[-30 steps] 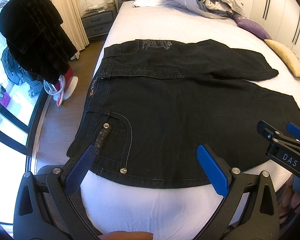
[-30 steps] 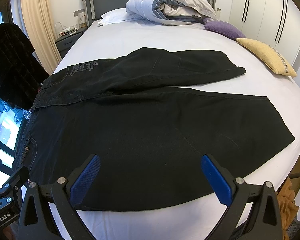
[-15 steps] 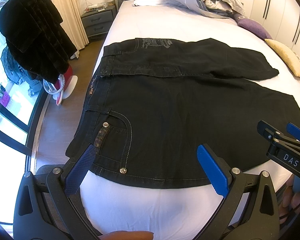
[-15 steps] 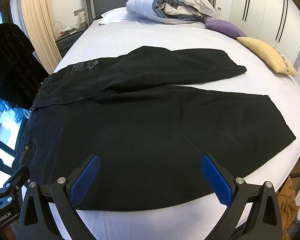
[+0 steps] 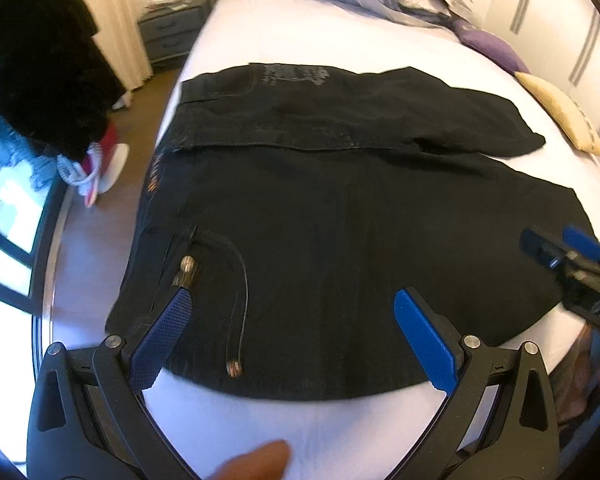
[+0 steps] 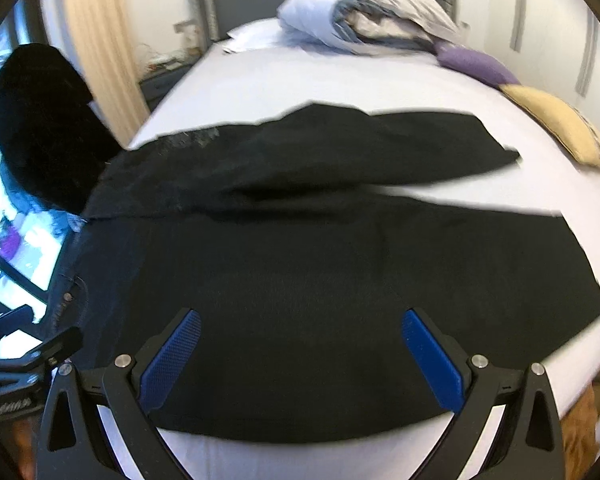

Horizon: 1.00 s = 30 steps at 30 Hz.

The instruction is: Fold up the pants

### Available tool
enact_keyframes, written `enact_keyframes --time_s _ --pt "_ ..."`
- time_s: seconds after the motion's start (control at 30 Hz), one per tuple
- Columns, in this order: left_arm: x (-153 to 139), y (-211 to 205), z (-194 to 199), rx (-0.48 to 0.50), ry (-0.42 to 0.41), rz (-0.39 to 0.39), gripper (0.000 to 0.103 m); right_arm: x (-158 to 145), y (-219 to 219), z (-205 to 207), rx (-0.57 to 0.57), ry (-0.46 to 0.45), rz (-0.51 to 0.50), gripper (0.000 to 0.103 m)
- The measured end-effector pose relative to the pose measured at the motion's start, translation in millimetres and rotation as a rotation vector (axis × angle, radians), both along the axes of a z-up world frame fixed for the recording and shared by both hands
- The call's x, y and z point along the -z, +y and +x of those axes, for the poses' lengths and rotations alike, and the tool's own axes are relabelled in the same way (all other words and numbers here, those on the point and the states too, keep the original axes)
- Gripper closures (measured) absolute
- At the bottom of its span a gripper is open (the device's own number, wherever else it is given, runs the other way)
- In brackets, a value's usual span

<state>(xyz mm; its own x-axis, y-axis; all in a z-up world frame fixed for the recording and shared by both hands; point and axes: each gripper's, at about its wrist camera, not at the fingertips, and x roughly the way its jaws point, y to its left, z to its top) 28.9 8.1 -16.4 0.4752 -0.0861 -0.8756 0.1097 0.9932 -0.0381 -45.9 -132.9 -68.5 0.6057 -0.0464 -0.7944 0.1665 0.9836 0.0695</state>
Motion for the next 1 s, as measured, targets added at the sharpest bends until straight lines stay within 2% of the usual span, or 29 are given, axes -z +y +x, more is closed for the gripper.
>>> enact_keyframes --time_s 0.07,0.13,0.2,0.23,0.27,0.3,0.37,0.43,0.47,0.53,0.7,0.83,0.93,1.0 --pt "-4.0 -0.1 14.6 0.043 -0.043 0.021 0.000 -13.2 -7.8 14.7 -0.072 -0.035 0.017 0.000" --pt "-12.5 0.7 29.7 0.116 -0.125 -0.017 0.000 -27.2 -16.5 33.0 -0.159 -0.071 0.031 0.000" --pt "-14.6 0.6 55.4 0.152 -0.076 0.012 0.000 -40.3 -25.2 53.3 -0.278 -0.107 0.082 0.000" --pt "-15.5 4.4 76.1 0.164 -0.032 -0.015 0.000 -47.9 -31.0 68.4 -0.354 -0.120 0.105 0.000" --pt "-19.1 9.5 92.2 0.167 -0.026 -0.059 0.000 -52.9 -35.4 81.7 -0.401 -0.116 0.101 0.000" --pt "-27.8 14.7 113.6 0.180 -0.055 -0.089 0.000 -56.7 -39.9 96.7 -0.461 -0.104 0.091 0.000" --pt "-41.5 10.9 150.2 0.257 -0.131 -0.034 0.000 -61.7 -46.9 121.8 -0.552 -0.091 0.075 0.000" --pt "-44.5 4.3 187.4 0.347 -0.151 0.013 0.000 -63.4 -54.9 154.5 -0.636 -0.072 0.045 0.002" --pt "-42.4 2.9 213.1 0.401 -0.141 0.008 0.000 -61.1 -59.9 166.6 -0.658 -0.057 0.038 0.004" --pt "-33.1 1.5 254.2 0.469 -0.087 0.001 0.000 -54.7 -67.2 199.4 -0.706 -0.009 0.036 0.016" --pt "-0.4 4.4 331.3 0.618 0.024 0.032 0.003 -34.7 -77.9 252.3 -0.779 0.035 0.026 0.018" --pt "31.0 2.9 366.0 0.721 0.148 0.056 0.021 -11.3 -75.5 285.0 -0.823 0.080 0.030 0.020" --pt "51.6 4.1 379.7 0.767 0.213 0.090 0.023 3.2 -67.5 298.2 -0.877 0.117 0.035 0.027" --pt "63.6 7.2 387.4 0.777 0.254 0.107 0.023 8.4 -62.5 302.6 -0.898 0.133 0.031 0.027"
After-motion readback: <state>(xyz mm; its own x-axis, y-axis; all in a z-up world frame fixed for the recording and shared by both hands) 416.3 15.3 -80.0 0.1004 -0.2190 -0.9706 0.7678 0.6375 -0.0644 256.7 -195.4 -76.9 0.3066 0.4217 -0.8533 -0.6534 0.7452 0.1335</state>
